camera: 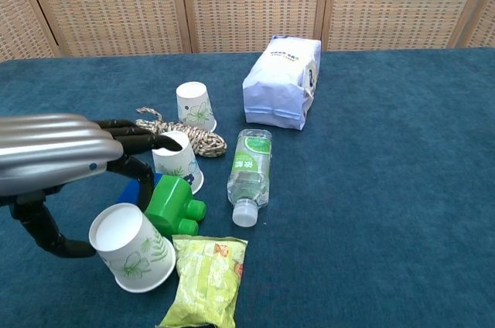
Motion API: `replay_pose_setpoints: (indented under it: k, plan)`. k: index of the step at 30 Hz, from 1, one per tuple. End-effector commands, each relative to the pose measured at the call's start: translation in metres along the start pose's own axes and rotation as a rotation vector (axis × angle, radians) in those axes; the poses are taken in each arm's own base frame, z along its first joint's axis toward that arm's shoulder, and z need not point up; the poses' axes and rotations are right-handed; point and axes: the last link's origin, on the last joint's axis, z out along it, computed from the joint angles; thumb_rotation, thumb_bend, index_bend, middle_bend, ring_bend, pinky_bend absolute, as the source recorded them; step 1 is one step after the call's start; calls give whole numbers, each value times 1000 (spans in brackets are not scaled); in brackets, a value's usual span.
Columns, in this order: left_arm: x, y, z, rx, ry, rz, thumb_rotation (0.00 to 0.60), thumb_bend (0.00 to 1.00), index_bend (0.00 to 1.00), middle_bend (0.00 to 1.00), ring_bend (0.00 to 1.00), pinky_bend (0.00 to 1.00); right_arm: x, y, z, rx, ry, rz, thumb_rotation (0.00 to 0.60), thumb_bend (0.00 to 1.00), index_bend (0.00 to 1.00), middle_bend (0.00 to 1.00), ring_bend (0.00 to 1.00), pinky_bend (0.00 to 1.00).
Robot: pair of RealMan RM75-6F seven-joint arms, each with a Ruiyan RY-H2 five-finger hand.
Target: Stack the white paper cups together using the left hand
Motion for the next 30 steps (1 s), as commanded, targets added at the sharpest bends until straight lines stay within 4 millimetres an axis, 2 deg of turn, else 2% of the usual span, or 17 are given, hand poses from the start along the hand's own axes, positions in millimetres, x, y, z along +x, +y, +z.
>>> replay_pose_setpoints:
  k: [1, 2, 4, 12, 17, 21, 30]
  plan:
    - [21, -7, -2, 14, 64, -21, 600, 242, 436, 0, 0, 0, -1, 0, 0, 1, -3, -2, 600, 52, 0, 0, 0, 0]
    - [27, -9, -3, 17, 79, -25, 600, 242, 436, 0, 0, 0, -1, 0, 0, 1, -4, -2, 600, 52, 1, 0, 0, 0]
    - [54, -16, -4, 38, 154, -59, 600, 242, 436, 0, 0, 0, -2, -1, 0, 4, -7, -3, 600, 52, 1, 0, 0, 0]
    - [99, -38, -2, 72, 208, -115, 600, 242, 436, 0, 0, 0, -3, -2, 1, 6, -13, -3, 600, 52, 0, 0, 0, 0]
    - [111, -53, 5, 112, 206, -114, 600, 242, 436, 0, 0, 0, -3, -2, 1, 8, -15, -2, 600, 52, 0, 0, 0, 0]
    - [112, -60, 14, 138, 169, -110, 600, 243, 436, 0, 0, 0, -4, -2, 1, 7, -16, -3, 600, 52, 0, 0, 0, 0]
    - [113, -63, 33, 185, 133, -71, 600, 242, 436, 0, 0, 0, -5, -2, 2, 8, -21, -4, 600, 52, 0, 0, 0, 0]
